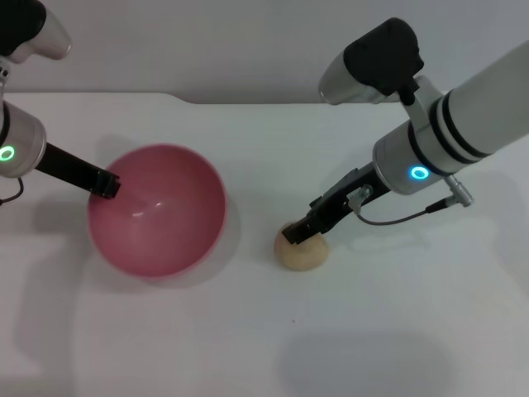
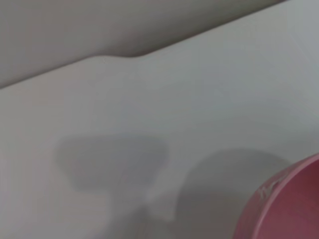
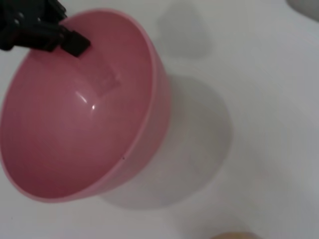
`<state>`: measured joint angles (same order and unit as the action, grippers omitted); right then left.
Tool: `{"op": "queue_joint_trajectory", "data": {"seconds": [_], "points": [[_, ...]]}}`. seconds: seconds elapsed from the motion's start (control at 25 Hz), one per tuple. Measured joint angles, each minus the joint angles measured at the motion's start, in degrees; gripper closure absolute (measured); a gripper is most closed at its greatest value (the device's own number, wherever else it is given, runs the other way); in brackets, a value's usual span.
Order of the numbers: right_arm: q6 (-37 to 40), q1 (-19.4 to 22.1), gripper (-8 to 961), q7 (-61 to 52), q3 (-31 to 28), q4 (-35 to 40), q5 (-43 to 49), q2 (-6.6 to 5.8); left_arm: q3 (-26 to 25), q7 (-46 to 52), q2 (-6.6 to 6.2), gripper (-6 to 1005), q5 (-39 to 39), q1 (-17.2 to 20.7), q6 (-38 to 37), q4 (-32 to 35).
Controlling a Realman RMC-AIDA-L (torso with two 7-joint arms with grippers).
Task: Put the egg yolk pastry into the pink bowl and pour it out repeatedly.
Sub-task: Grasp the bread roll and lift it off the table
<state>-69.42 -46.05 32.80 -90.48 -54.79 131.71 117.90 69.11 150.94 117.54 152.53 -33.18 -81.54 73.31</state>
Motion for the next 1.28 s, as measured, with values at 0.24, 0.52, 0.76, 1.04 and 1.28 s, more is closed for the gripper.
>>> {"op": "queue_joint_trajectory", "data": {"seconds": [0.24,0.52,0.76,1.04,1.28], "points": [[2.0,0.1,272,0.0,1.5,2.8,0.0,0.28,0.0,0.0,-0.03,1000,0.5,0.2,-0.8,0.7],[7.8,0.1,272,0.1,4.6,6.7,-0.4,0.47,0.1,0.0,-0.03,1000,0.5,-0.2,-0.8,0.7],[9.1,0.2,340,0.6,4.8,6.8,-0.7,0.49,0.1,0.0,-0.03,999,0.6,-0.5,-0.9,0.7],[8.6,0.5,591,0.9,4.3,6.8,-0.7,0.49,0.3,-0.2,-0.03,999,0.6,-1.0,-0.8,0.7],[6.9,2.1,680,2.1,1.1,6.0,-0.7,0.36,0.6,-0.2,0.11,999,0.6,-1.8,-0.8,0.5]]}}
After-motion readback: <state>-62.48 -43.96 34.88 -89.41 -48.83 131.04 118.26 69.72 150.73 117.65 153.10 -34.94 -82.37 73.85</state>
